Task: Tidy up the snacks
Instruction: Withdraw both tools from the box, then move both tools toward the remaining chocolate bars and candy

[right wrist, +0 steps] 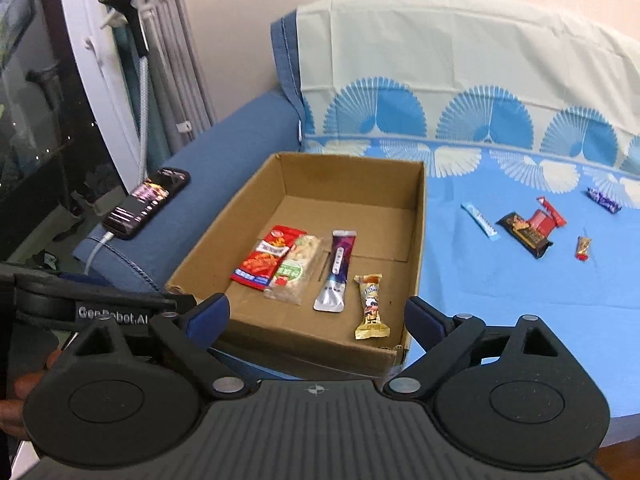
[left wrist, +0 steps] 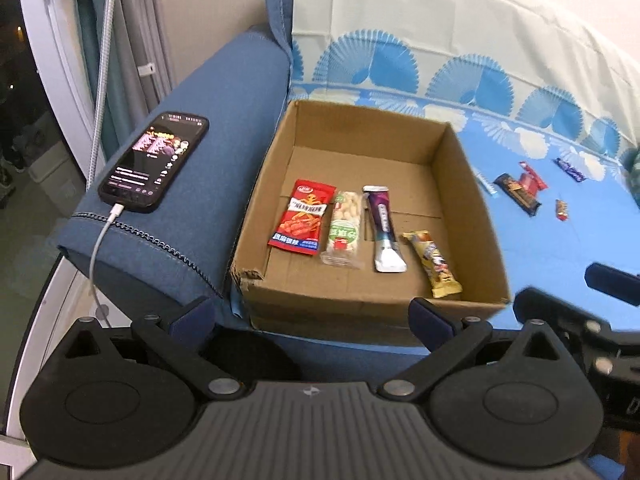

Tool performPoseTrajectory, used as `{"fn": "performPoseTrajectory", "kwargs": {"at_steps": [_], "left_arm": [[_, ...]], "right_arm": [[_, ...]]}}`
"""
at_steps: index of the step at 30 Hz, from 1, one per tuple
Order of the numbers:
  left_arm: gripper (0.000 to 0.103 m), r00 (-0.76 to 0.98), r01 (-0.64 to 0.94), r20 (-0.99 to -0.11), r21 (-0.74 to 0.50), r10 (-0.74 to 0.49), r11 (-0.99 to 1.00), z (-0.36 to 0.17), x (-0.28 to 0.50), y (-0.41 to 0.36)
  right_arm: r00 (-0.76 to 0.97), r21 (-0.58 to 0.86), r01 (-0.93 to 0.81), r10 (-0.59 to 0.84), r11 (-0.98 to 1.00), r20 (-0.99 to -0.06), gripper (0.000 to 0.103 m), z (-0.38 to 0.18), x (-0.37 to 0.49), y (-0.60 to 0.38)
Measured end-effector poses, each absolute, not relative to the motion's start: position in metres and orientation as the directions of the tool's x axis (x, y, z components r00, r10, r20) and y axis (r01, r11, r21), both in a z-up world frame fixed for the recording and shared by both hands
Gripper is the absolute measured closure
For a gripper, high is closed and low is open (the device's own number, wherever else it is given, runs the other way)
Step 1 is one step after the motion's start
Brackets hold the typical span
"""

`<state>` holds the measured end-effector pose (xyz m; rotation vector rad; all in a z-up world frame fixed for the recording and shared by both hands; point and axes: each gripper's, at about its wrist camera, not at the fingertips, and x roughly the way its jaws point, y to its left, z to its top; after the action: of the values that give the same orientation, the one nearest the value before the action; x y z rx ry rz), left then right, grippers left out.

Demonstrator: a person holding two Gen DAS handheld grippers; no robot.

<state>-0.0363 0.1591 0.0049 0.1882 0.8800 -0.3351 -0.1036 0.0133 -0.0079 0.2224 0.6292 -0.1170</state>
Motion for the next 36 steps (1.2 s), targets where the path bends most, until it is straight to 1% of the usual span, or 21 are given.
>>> {"fn": "performPoseTrajectory", "kwargs": {"at_steps": [8,18,27,36], "left_arm": [[0.0,0.636,0.373,-0.734,0.022,-0.238,0.928,0.027,-0.081,0.159],[0.0,0.673,0.374,-0.696,0.028,-0.251,0.927,0.043,-0.107,0.163],[0.0,0.671,0.375,-0.7,0.036,-0.244,0.926,0.043,-0.107,0.157],[0.0,0.621,0.411,-0.75,0.064,-0.228,0.909,0.032,-0.093,0.118]], "right_arm": [[0.853,0.173,0.176,-0.063,0.969,-0.518,0.006,0.012,-0.147,0.018],[0.888,0.176,0.171,-0.075,0.969,-0.453,0.005,0.025,-0.178,0.025],[0.892,0.185,0.177,-0.078,0.967,-0.445,0.005,0.024,-0.182,0.022],[0.883,0.232,0.213,-0.085,0.949,-0.462,0.005,0.012,-0.179,-0.005]]}}
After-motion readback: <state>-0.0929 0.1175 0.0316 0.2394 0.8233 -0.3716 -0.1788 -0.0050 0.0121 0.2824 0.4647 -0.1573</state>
